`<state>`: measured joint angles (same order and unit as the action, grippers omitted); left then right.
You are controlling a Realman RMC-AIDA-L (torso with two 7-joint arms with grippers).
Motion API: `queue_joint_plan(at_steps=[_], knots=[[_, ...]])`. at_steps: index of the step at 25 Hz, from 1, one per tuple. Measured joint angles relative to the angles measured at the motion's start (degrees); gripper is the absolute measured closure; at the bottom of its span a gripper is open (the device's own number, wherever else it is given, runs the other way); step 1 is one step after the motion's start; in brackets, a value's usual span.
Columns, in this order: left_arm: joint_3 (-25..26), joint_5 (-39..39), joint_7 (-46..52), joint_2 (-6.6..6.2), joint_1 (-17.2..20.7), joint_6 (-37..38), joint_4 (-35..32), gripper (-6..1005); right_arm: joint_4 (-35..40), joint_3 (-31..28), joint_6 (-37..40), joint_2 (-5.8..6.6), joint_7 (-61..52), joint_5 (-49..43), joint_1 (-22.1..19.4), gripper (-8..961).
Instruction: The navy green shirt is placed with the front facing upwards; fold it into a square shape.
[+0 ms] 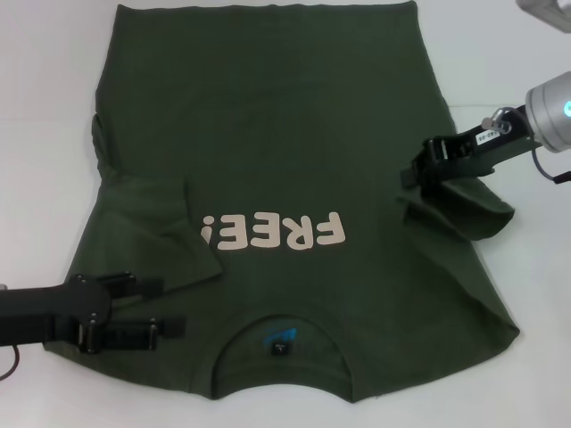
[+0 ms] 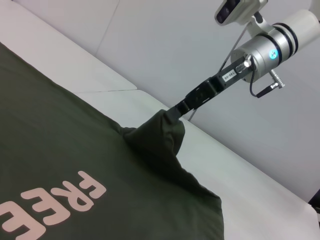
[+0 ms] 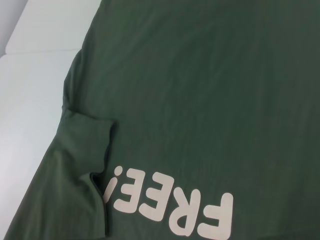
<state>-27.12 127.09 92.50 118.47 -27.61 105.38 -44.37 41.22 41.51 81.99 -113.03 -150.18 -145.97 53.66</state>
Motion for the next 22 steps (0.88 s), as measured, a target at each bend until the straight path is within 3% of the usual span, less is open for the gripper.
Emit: queue_joint_plan(at_steps=[10,12,15,19,20,22], knots=[[-0.1,0.0,0.1,0.07,-0.2,-0.1,0.1,96,-1.0,-0.3,-0.8,-0.14,0.2,1.0,-0.1,931],[-0.1,0.0,0.1,0.08,-0.2,-0.1,0.1,96,-1.1,-0.2,-0.7,-0.06,0.5,1.8,-0.3,739],[0.0,0.0,0.2,0.09,-0.2,-0.1,0.1,96,-1.1,-0.2,-0.1,0.35,0.1,2.0,-0.4,600],[0.0,0.0,0.2,0.09,-0.3,-0.1,0.1,97,-1.1,-0.1,1.6,2.40,-3.1,-0.1,-0.8,412],[0.0,0.0,0.2,0.10,-0.2,-0.1,0.1,97,-1.1,-0.1,2.8,3.66,-5.2,-2.2,-1.0,365],[0.1,0.0,0.2,0.09,-0.2,-0.1,0.1,97,-1.0,-0.1,3.3,4.20,-6.1,-3.3,-1.0,270]])
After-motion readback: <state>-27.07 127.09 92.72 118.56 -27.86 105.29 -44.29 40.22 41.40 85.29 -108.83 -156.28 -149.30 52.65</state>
